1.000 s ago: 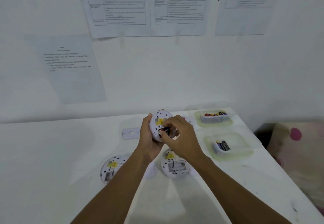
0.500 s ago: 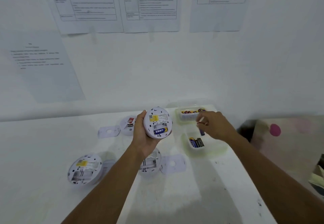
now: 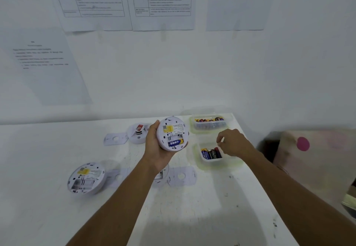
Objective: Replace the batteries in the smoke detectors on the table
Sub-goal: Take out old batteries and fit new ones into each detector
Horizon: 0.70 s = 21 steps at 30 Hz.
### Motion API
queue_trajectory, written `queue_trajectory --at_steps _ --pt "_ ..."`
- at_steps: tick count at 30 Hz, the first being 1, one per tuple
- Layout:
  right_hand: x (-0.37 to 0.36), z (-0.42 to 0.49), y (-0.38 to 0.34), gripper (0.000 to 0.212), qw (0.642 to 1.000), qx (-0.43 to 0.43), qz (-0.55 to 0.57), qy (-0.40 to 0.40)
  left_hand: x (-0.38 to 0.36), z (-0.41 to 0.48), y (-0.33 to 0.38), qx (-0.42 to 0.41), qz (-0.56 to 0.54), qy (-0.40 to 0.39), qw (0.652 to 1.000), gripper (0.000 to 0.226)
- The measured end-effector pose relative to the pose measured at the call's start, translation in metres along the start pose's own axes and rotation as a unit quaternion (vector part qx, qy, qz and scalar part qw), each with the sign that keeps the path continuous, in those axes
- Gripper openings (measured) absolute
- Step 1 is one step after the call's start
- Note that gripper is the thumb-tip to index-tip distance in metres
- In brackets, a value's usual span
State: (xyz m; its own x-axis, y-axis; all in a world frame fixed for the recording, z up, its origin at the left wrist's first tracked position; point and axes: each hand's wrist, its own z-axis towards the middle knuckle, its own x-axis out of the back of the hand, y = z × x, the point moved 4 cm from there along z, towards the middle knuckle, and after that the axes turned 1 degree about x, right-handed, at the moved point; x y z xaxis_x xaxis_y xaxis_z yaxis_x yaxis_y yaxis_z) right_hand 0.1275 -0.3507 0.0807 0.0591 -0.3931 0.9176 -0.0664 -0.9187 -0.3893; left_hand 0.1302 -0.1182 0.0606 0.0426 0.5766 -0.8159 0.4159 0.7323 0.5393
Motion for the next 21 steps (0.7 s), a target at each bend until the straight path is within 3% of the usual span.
queue_trajectory --at_steps 2,5,8,13,15,18,21 --pt "0.009 -0.01 -0.014 0.009 0.994 0.049 0.075 0.06 -0.004 -0.001 -0.001 -0.003 -0.011 -0.008 1.0 0.055" --pt "0.01 -0.034 -0.052 0.006 0.955 0.116 0.253 0.105 -0.01 -0.002 -0.003 -0.018 -0.026 -0.012 0.999 0.061" --pt "-0.006 -0.048 -0.077 0.009 0.932 0.136 0.304 0.141 -0.013 -0.001 -0.005 -0.043 -0.002 -0.002 0.999 0.06" --pt "-0.026 -0.054 -0.085 0.012 0.918 0.078 0.344 0.184 -0.015 -0.001 -0.008 -0.069 0.041 0.008 0.997 0.046" --pt "-0.029 -0.054 -0.085 0.01 0.908 0.038 0.385 0.16 -0.017 -0.002 -0.009 -0.077 0.055 0.011 0.995 0.047" --pt "-0.031 -0.054 -0.084 0.011 0.862 -0.023 0.499 0.086 -0.019 -0.002 -0.009 -0.085 0.071 0.006 0.994 0.052" --pt "-0.029 -0.056 -0.081 0.011 0.844 -0.035 0.53 0.079 -0.024 -0.001 -0.011 -0.084 0.08 0.002 0.993 0.049"
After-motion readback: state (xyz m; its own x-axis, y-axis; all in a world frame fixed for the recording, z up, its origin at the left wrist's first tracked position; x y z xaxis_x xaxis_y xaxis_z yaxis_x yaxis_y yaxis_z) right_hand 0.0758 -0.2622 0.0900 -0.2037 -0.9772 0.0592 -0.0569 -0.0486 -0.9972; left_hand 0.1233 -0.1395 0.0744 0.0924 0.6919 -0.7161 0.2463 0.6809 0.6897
